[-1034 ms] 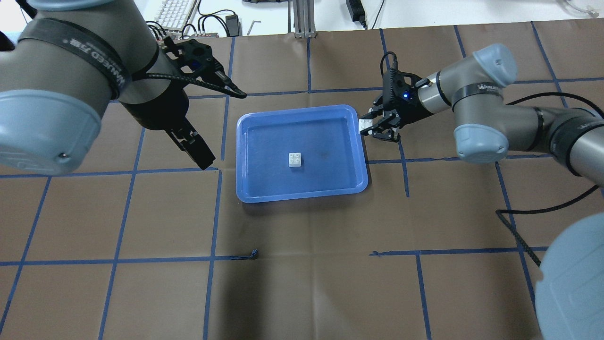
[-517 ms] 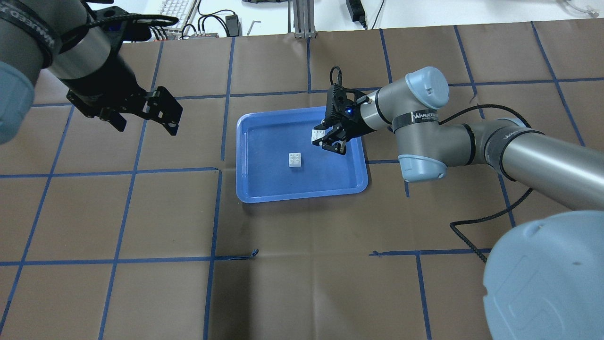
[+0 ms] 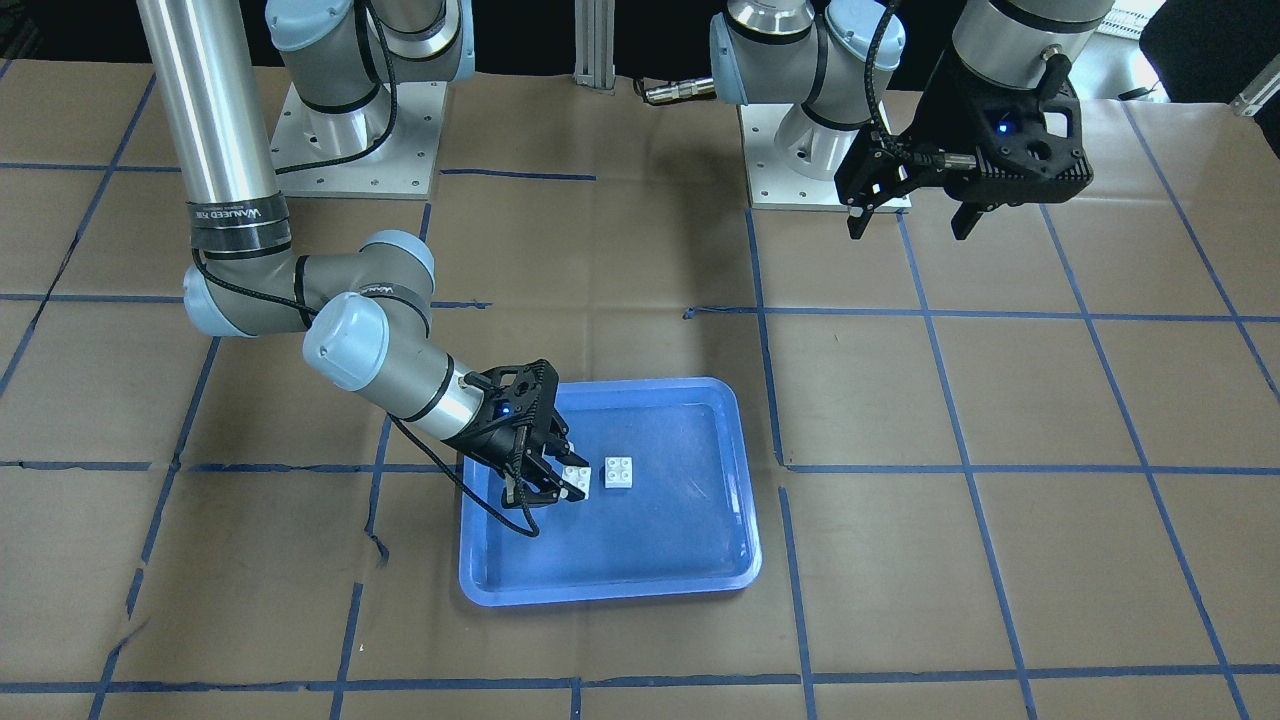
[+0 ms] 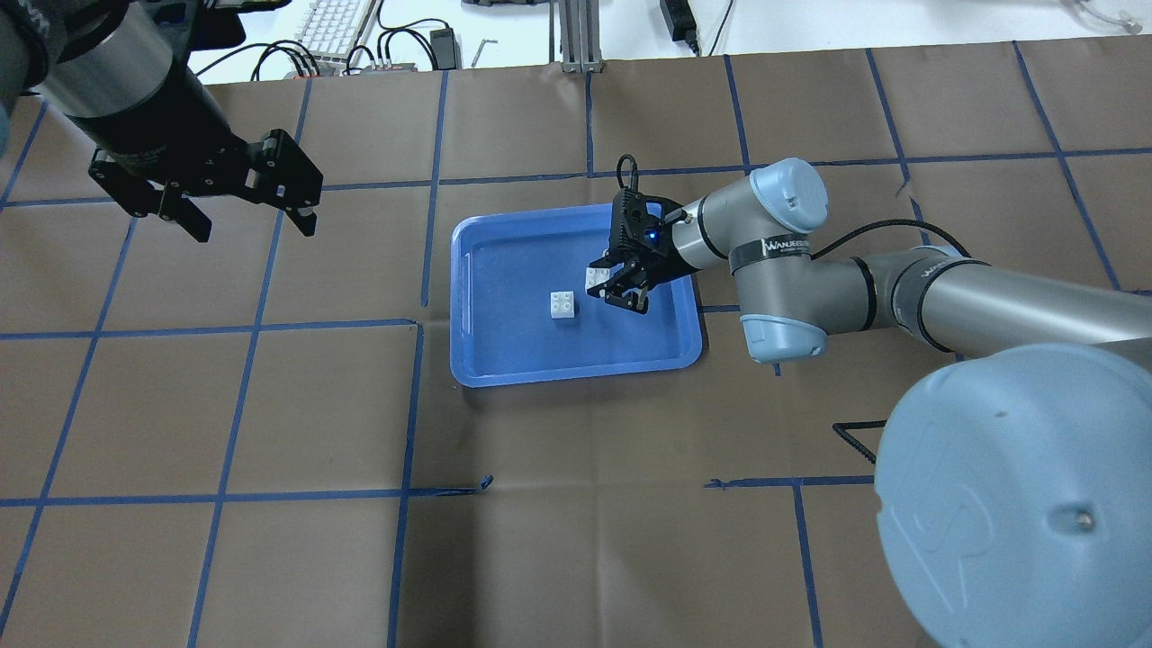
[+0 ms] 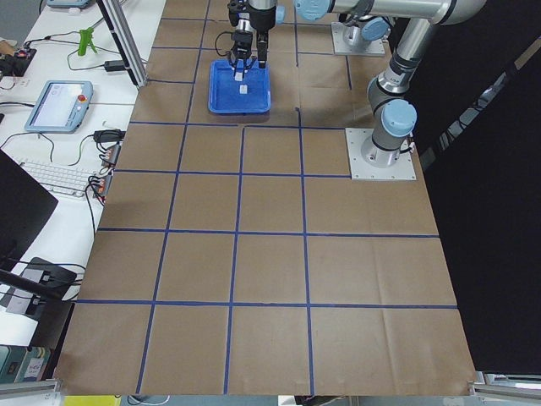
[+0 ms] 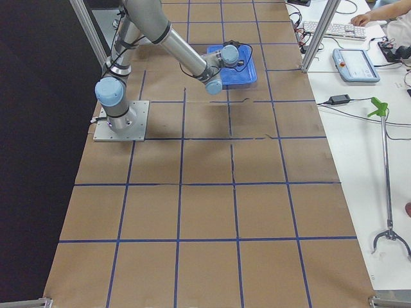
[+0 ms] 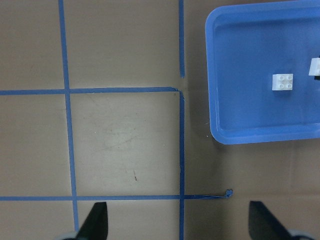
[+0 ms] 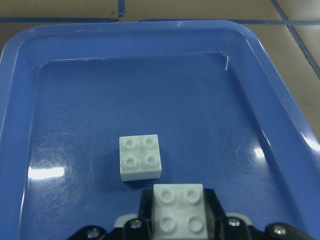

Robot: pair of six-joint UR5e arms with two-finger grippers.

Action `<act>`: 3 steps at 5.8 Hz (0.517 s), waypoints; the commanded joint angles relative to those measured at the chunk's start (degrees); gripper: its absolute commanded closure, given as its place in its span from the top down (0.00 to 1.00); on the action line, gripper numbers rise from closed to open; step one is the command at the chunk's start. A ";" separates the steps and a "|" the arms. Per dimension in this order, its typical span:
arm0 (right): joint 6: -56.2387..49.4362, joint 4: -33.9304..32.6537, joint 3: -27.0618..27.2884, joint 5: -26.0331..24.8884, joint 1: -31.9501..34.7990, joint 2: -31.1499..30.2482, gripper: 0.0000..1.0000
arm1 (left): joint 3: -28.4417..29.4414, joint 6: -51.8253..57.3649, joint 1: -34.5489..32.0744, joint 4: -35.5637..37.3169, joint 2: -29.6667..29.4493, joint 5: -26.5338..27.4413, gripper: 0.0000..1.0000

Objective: Assemble white blocks and place on blue tray

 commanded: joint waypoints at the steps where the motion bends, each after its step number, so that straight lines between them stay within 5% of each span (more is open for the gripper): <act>1: -0.04 -0.15 1.30 0.06 0.72 0.35 0.26 | -0.47 -7.34 -0.79 0.33 -0.33 0.56 0.99; 3: -0.04 -0.33 1.49 0.15 0.99 0.70 0.26 | -1.26 -9.13 -3.33 2.17 -0.59 0.48 0.99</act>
